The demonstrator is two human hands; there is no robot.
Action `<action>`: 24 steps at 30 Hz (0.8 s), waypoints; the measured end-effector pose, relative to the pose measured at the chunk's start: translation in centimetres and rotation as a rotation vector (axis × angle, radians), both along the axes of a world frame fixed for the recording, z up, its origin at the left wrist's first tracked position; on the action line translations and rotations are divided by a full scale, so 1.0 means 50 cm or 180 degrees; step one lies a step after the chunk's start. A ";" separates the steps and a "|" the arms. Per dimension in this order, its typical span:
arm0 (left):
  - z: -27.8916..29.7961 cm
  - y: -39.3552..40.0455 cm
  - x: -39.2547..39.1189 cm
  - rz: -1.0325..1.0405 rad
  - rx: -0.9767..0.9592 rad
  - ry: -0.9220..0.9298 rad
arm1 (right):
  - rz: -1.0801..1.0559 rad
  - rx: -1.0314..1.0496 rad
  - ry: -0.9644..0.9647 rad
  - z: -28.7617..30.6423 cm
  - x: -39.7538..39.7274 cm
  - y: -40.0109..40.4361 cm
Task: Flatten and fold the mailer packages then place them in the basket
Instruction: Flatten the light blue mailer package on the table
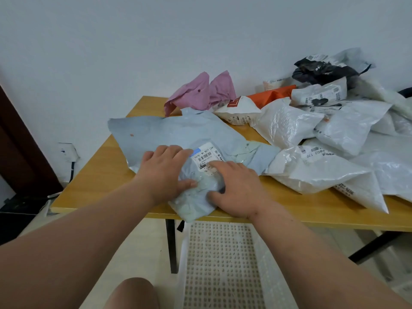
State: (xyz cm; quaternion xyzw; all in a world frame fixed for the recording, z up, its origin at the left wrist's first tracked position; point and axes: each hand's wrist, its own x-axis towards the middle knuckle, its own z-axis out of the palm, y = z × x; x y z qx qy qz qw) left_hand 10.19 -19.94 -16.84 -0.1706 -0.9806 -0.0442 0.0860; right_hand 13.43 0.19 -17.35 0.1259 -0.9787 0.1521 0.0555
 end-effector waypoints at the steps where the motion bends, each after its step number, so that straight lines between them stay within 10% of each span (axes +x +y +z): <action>1: 0.003 0.000 0.003 -0.0103 -0.0030 0.0136 | -0.0045 -0.0194 0.0089 0.005 -0.001 -0.001; 12: -0.017 0.005 0.019 0.0377 -0.0107 -0.0467 | 0.0444 -0.0158 0.0110 -0.011 0.001 -0.002; 16: -0.022 -0.015 0.013 0.0315 -0.0164 -0.0671 | -0.0318 -0.0120 0.0709 -0.028 0.008 0.031; 24: -0.001 -0.053 -0.010 0.0169 -0.0395 -0.1133 | -0.0554 0.0155 -0.0203 -0.039 0.003 0.053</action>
